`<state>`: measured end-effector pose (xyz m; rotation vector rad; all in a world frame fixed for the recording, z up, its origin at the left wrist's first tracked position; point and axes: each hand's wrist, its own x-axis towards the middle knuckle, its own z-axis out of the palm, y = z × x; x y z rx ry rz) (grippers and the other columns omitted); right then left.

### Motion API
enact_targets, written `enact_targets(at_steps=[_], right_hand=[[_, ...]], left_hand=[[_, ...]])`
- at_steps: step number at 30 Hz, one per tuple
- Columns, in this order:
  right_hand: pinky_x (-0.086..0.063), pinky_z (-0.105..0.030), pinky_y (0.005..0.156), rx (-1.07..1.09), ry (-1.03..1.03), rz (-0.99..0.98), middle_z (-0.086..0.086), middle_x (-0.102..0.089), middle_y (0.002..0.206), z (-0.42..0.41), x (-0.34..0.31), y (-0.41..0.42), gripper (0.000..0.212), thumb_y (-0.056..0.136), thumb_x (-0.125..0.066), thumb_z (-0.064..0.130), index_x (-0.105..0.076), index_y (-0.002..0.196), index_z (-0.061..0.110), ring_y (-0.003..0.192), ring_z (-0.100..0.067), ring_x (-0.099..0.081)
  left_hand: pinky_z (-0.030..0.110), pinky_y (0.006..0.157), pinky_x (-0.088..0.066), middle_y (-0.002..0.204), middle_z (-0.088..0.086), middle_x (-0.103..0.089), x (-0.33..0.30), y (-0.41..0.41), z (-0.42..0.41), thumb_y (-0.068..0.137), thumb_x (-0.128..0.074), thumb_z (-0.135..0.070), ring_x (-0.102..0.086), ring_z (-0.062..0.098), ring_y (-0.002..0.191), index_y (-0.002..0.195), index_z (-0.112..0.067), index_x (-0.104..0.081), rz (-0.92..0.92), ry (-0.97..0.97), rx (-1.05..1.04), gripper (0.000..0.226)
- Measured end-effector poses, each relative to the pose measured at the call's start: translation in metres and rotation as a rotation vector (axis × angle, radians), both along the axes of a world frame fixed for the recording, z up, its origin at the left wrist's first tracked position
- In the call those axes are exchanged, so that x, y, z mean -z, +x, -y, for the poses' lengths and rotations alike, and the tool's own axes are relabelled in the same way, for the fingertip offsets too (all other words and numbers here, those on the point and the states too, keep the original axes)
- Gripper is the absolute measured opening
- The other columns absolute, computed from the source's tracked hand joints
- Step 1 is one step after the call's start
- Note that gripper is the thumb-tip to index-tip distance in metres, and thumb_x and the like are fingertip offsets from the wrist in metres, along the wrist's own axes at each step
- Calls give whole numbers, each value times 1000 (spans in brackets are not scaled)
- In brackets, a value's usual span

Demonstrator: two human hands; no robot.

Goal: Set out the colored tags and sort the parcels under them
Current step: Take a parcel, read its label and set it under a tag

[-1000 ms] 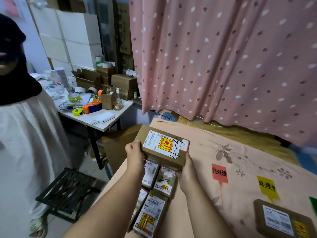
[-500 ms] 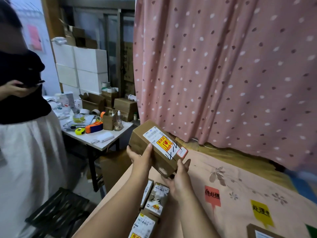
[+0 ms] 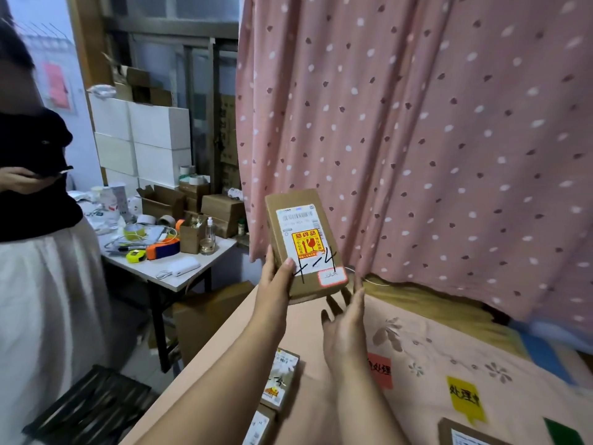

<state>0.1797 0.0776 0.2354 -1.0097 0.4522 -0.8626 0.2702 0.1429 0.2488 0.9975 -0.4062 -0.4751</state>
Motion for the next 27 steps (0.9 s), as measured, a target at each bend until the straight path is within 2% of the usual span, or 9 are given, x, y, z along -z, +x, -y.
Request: enact_targets(at_steps=[4, 8, 11, 15, 17, 19, 21, 24, 27], right_hand=[[-41, -29, 102, -47, -75, 32, 15, -55, 138, 18, -25, -13, 43, 102, -19, 53, -47, 134, 50, 128, -7, -50], [-35, -39, 113, -102, -180, 44, 12, -60, 135, 20, -46, -22, 43, 105, -25, 43, -48, 140, 37, 131, -9, -50], [-37, -43, 113, -99, -186, 72, 5, -64, 131, 14, -61, -30, 43, 105, -28, 38, -52, 138, 27, 127, -14, -55], [-40, -36, 109, -110, -213, 136, 3, -63, 132, 2, -84, -44, 40, 105, -26, 35, -56, 131, 32, 130, -17, -53], [-40, -35, 109, -104, -253, 158, 4, -62, 134, -4, -95, -50, 39, 105, -25, 35, -56, 130, 36, 129, -15, -53], [-44, -31, 106, -103, -312, 163, 4, -60, 135, -9, -101, -57, 40, 105, -24, 35, -51, 135, 37, 126, -10, -55], [-49, -26, 101, -106, -370, 160, 7, -63, 131, -11, -104, -62, 38, 105, -24, 36, -52, 129, 42, 120, -5, -59], [-50, -20, 95, -103, -465, 151, 7, -61, 133, -13, -105, -69, 38, 103, -23, 35, -48, 131, 44, 118, 0, -59], [-49, -12, 91, -122, -537, 123, 11, -58, 133, -16, -105, -75, 41, 104, -23, 29, -39, 141, 36, 114, 9, -58]], left_hand=[[52, 111, -39, 141, 0, -56, -21, 1, 0, 80, -65, -40, -59, 22, 124, 147, -34, -39, 64, -25, 47, 73], [53, 113, -34, 140, 3, -57, -44, -5, 1, 81, -65, -42, -56, 23, 128, 146, -29, -43, 200, -59, 98, 70], [54, 114, -33, 141, 4, -57, -64, -13, -2, 83, -63, -42, -55, 24, 129, 147, -26, -41, 258, -93, 99, 70], [58, 114, -31, 147, 7, -50, -88, -27, -11, 85, -61, -55, -48, 28, 135, 147, -25, -40, 313, -141, 107, 73], [52, 109, -39, 141, 6, -56, -96, -37, -16, 92, -50, -50, -52, 25, 131, 144, -24, -45, 329, -185, 89, 58], [40, 92, -51, 128, 6, -65, -102, -45, -20, 96, -41, -42, -61, 22, 118, 139, -22, -51, 321, -248, 97, 48], [34, 83, -52, 120, 6, -69, -105, -52, -24, 95, -39, -41, -65, 21, 110, 131, -22, -58, 292, -303, 100, 45], [33, 85, -53, 116, 4, -71, -108, -58, -29, 96, -38, -41, -66, 20, 109, 123, -25, -63, 283, -340, 91, 40], [31, 84, -55, 117, 5, -70, -109, -64, -32, 97, -38, -41, -65, 22, 111, 131, -19, -58, 293, -350, 91, 45]])
